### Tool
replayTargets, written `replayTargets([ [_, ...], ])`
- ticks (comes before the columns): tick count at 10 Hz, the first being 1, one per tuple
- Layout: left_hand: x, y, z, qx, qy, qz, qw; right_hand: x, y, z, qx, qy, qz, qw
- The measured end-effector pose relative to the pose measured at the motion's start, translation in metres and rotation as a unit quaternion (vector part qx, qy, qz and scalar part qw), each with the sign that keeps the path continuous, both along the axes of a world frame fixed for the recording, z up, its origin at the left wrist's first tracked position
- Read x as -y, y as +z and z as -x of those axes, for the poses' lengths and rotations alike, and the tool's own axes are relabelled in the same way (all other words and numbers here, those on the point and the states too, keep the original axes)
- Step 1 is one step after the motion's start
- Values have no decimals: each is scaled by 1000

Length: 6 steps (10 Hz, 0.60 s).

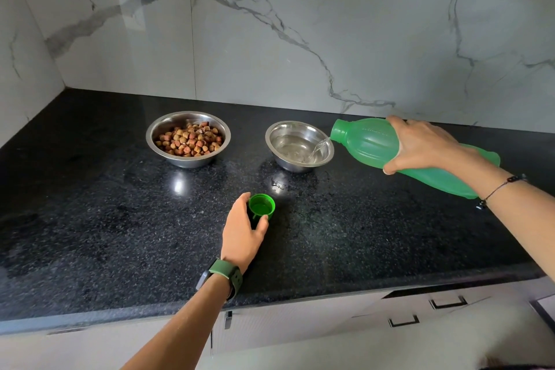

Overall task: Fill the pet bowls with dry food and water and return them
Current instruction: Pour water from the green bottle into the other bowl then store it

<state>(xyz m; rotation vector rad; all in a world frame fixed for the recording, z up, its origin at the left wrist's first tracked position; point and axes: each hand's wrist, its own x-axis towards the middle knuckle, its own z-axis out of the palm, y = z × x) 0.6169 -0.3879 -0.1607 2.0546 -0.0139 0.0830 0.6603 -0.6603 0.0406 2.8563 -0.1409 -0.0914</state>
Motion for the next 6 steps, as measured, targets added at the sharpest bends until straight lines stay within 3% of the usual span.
replayTargets([
  [6,0,1,1,6,-1,-2,1000,0,-1,0,-3,6,12,1000],
])
